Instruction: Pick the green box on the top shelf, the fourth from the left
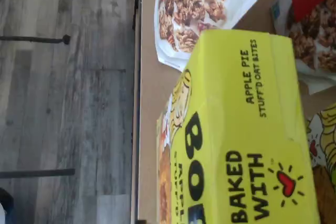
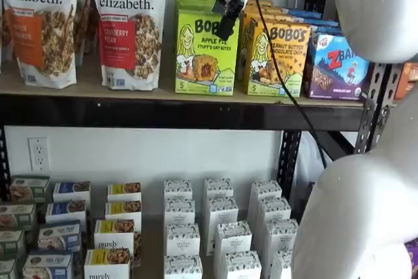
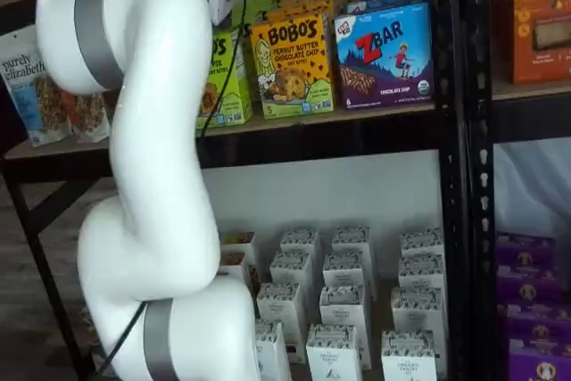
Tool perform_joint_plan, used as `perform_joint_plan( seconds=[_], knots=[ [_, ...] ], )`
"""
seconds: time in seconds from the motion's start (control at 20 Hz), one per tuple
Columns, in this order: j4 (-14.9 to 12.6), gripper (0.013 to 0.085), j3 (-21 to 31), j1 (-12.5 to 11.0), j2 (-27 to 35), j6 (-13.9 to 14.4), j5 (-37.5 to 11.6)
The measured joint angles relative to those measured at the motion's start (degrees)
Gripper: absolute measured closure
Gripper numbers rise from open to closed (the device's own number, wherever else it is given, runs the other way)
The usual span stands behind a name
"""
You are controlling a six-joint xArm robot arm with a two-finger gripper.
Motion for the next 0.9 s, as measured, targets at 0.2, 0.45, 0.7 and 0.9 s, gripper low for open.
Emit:
perform_joint_plan(
  seconds=[0.2, 0.45, 0.7, 0.9],
  knots=[
    [-0.54, 0.0130, 0.77, 0.27, -0.13, 0.02, -0.86],
    [-1.14, 0.0130, 2.00, 0.57, -0.44, -0.02, -2.09],
    [-1.35, 0.0250, 2.88, 0.73, -0.70, -0.07, -2.94],
    [-1.28, 0.0330, 3.08, 0.75, -0.73, -0.12, -3.01]
  ],
)
